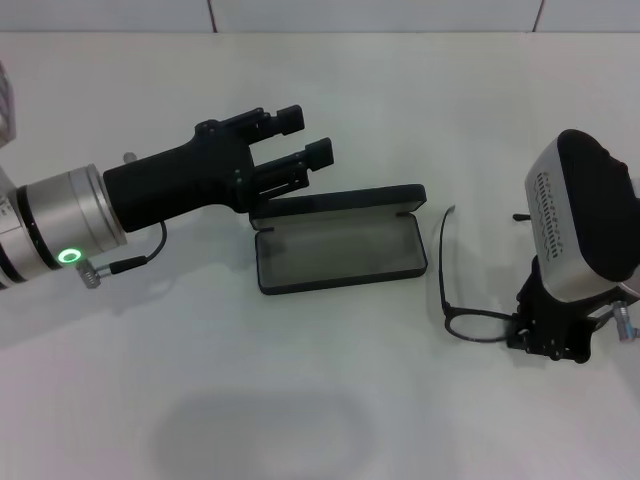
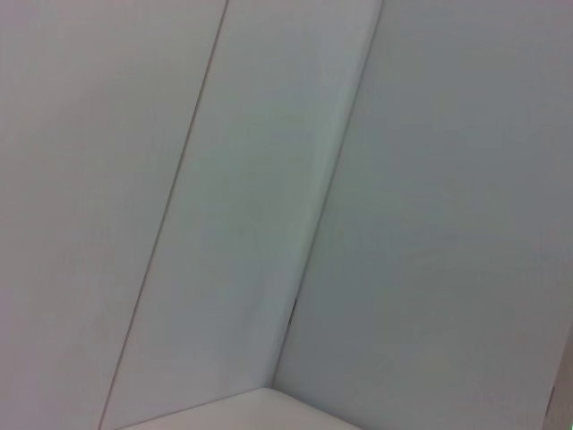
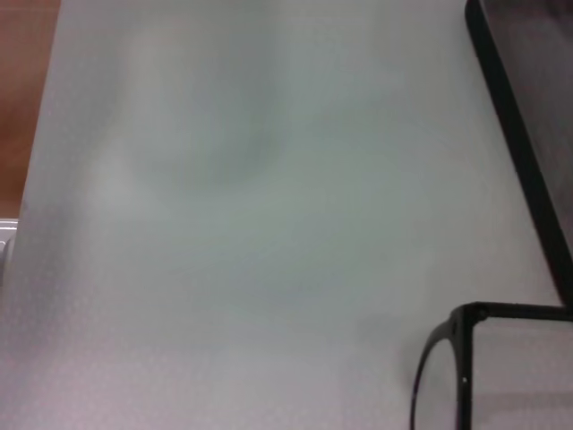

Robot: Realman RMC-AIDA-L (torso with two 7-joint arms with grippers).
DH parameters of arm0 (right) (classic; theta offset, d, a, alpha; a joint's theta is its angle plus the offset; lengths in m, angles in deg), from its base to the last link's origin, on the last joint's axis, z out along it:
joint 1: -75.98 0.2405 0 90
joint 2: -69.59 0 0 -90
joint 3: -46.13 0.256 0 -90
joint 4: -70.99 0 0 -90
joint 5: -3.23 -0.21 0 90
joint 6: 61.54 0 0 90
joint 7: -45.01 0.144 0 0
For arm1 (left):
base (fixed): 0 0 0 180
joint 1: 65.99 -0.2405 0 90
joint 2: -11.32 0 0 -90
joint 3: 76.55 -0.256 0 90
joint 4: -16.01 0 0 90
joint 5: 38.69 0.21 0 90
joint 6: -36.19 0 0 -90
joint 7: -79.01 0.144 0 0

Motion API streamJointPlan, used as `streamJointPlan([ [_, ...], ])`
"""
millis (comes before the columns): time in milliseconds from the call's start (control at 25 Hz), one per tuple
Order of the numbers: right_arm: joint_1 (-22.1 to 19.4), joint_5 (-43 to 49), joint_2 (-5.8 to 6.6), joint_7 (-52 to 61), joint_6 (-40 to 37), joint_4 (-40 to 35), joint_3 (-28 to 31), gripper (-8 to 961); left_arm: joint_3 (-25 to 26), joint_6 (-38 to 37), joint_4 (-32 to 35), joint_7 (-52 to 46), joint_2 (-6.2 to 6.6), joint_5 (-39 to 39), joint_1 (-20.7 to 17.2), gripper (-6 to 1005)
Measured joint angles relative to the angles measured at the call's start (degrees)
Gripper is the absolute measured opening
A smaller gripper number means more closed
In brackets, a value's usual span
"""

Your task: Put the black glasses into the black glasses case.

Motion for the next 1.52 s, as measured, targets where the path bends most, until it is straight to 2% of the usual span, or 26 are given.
streamJointPlan([
  [120,0.2,0.04,0.08,-0.02,0.01,0.9,0.02,271,0.0,0.02,0.0,-0.14,-0.01,0.02,0.0,669],
  [320,-0.31,0.23,0.34,-0.02,-0.72,0.08,0.99,135,0.0,0.02,0.0,-0.74,-0.02,-0.3,0.0,669],
  [400,-2.72,0.21,0.45,-0.44,-1.81,-4.05,2.69,124,0.0,-0.5,0.0,-1.1,0.05,-0.32,-0.08,669],
  [520,-8.47,-1.28,0.4,-3.17,-2.62,-11.78,6.86,108,0.0,-3.5,0.22,-1.29,0.11,-0.35,-0.12,669],
  [600,-12.07,-4.93,0.19,-6.29,-2.53,-15.44,10.7,107,-0.01,-7.39,0.44,-1.28,0.27,-0.57,-0.13,669],
  [720,-16.27,-14.61,0.11,-12.81,-1.87,-16.52,15.3,106,0.0,-14.65,0.33,-1.7,1.19,-2.0,-0.05,669],
  [800,-17.89,-20.86,0.1,-17.86,-0.62,-14.36,16.61,105,0.0,-17.97,0.2,-2.81,1.68,-2.49,0.4,669],
  [960,-19.86,-36.3,0.17,-34.22,2.84,-3.67,17.07,105,-0.34,-20.7,0.23,-6.73,2.16,-2.25,3.24,668],
  [1160,-18.53,-50.91,0.31,-53.57,2.52,11.07,17.57,104,-0.47,-20.76,0.03,-13.67,2.17,0.07,7.52,668],
  [1320,-17.61,-57.51,0.32,-63.92,-1.0,17.61,17.7,104,-0.52,-20.38,-0.45,-15.86,1.5,2.9,10.26,668],
  [1520,-16.9,-58.73,0.2,-67.18,-2.06,18.95,17.36,104,-0.61,-18.04,-0.82,-18.92,0.5,9.62,13.72,668],
])
